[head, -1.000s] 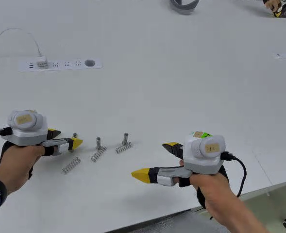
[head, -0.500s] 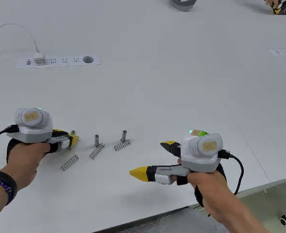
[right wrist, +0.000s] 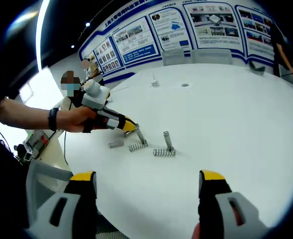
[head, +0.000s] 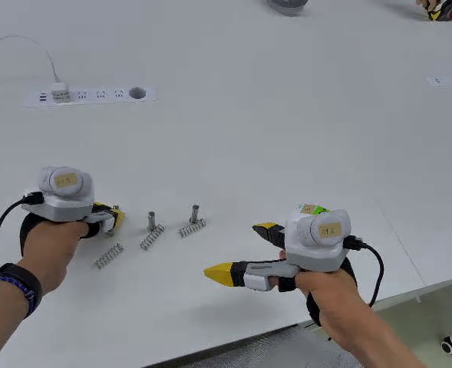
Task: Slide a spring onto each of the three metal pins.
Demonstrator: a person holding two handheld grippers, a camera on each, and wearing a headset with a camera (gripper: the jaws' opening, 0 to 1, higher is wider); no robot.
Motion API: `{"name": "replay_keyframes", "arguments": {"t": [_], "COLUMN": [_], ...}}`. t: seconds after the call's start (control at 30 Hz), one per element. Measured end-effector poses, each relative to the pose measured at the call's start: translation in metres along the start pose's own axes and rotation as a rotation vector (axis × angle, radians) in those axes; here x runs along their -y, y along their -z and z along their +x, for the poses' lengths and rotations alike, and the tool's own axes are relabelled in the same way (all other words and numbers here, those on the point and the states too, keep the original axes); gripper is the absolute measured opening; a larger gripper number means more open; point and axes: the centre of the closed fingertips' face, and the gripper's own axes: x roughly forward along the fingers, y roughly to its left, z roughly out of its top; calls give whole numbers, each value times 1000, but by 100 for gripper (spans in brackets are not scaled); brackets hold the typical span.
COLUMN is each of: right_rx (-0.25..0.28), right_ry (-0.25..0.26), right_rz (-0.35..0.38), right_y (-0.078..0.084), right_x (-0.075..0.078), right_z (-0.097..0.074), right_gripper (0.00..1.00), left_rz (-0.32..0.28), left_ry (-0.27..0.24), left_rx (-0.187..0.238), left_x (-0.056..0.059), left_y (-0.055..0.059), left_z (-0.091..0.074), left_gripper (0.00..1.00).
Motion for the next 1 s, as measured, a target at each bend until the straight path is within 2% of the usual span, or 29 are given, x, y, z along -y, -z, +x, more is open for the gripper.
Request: {"name": "replay_keyframes", "arguments": {"t": [0.03,0.17,0.43,0.6,0.7,1.0], "right_rx": [1,1,3,1,-2,-4], "right_ry": [0,0,7,9,7,6], "right_rz": [2,6,12,19,21,10], "right_y": [0,0,1,2,3,2], "right_x": [0,0,2,3,2,2], "right_z": [0,0,-3,-3,-2,-1], "right_gripper": [86,86,86,86,85,86], "left_rz": [14,41,115,134,182,250], "left_ry": [-21,-42,-48,-53,-76,-104], "left_rx": [-12,-29,-60,-63,-64,-58], "left_x": [-2,-2,-3,-3,-3,-3], "left_y": [1,0,1,2,1,-1], "left_z": [0,3,3,4,5,6], "left_gripper": [15,12,8,8,9,9]}}
